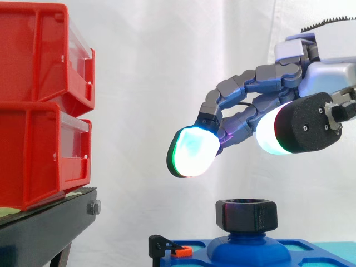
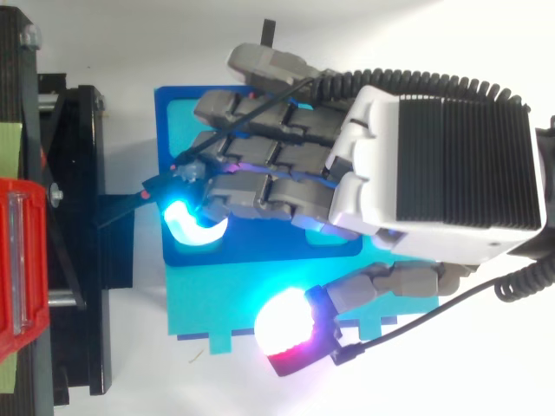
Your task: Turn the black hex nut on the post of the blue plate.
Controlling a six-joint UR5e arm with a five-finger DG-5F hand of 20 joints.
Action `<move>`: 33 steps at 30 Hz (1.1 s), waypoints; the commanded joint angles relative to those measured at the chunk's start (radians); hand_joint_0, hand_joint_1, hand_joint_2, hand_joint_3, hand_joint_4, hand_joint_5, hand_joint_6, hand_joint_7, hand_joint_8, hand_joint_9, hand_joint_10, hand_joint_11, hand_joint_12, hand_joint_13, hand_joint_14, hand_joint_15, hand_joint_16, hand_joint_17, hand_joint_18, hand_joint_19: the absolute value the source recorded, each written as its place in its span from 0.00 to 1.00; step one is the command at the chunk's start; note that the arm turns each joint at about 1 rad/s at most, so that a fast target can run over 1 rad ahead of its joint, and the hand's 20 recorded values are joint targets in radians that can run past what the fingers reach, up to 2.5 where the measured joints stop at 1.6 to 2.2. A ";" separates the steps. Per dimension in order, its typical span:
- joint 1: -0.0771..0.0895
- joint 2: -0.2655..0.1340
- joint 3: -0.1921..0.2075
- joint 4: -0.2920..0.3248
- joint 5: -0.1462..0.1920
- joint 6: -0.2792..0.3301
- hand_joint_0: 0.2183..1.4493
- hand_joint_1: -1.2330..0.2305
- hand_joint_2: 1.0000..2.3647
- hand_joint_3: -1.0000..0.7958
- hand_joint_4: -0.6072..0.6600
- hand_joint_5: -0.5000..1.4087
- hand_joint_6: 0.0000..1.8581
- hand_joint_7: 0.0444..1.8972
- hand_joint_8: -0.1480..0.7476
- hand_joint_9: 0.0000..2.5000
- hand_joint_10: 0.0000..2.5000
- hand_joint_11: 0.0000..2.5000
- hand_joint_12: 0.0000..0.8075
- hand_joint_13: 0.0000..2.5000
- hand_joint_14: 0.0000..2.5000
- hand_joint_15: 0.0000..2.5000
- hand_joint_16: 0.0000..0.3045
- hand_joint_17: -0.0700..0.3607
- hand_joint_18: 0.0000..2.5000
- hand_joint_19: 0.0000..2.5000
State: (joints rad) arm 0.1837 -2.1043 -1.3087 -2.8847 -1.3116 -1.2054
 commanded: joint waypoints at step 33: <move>-0.016 -0.065 0.080 -0.050 -0.086 -0.013 0.23 0.48 0.00 0.28 0.59 0.15 0.27 0.38 0.45 0.18 0.00 0.00 0.43 0.09 0.00 0.01 0.15 0.40 0.00 0.03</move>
State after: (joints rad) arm 0.1677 -2.1686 -1.2301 -2.9287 -1.3964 -1.2176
